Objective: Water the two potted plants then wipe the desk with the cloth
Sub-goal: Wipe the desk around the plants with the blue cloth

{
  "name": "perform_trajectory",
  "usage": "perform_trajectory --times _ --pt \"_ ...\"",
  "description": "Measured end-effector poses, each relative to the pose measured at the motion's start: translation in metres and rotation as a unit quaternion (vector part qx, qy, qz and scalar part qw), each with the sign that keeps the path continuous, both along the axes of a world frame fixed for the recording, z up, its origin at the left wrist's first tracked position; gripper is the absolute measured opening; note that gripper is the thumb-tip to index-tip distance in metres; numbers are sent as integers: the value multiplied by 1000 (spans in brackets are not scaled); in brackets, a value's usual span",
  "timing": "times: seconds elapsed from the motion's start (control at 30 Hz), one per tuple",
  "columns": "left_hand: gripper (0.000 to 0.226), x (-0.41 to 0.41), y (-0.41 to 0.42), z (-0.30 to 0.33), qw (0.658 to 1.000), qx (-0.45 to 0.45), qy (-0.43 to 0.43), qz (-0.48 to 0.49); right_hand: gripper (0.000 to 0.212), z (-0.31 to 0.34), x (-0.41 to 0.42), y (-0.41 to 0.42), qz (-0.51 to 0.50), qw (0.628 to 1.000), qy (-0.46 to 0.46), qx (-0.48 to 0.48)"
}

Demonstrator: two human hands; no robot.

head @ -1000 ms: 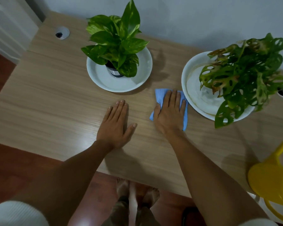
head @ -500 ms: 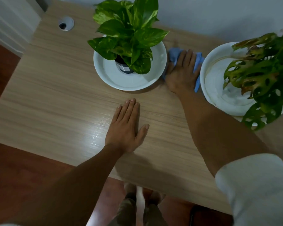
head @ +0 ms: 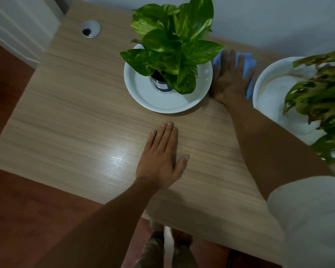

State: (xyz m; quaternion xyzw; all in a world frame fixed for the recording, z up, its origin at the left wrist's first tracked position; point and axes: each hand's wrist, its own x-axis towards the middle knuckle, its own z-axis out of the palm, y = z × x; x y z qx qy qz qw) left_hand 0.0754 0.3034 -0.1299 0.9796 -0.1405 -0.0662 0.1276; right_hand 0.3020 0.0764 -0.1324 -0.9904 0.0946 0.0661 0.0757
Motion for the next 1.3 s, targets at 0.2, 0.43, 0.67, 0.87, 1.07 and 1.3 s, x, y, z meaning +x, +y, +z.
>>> perform_trajectory --times 0.2,0.43,0.67,0.87,1.07,1.3 --pt "82 0 0 2 1000 0 4 1 63 3 -52 10 76 997 2 -19" --pt "77 0 -1 2 1000 -6 -3 -2 63 -4 -139 45 27 999 -37 -3" --pt "75 -6 0 -1 1000 -2 -18 -10 62 -2 -198 43 109 994 -32 3" --pt "75 -4 -4 1 1000 -6 -9 -13 61 1 -116 13 24 1000 -11 0" --pt "76 -3 -1 -2 1000 -8 -2 -8 67 -7 -48 -6 19 1000 1 15" --pt "73 -3 3 2 999 -52 7 -13 63 0 -120 29 17 1000 6 13"
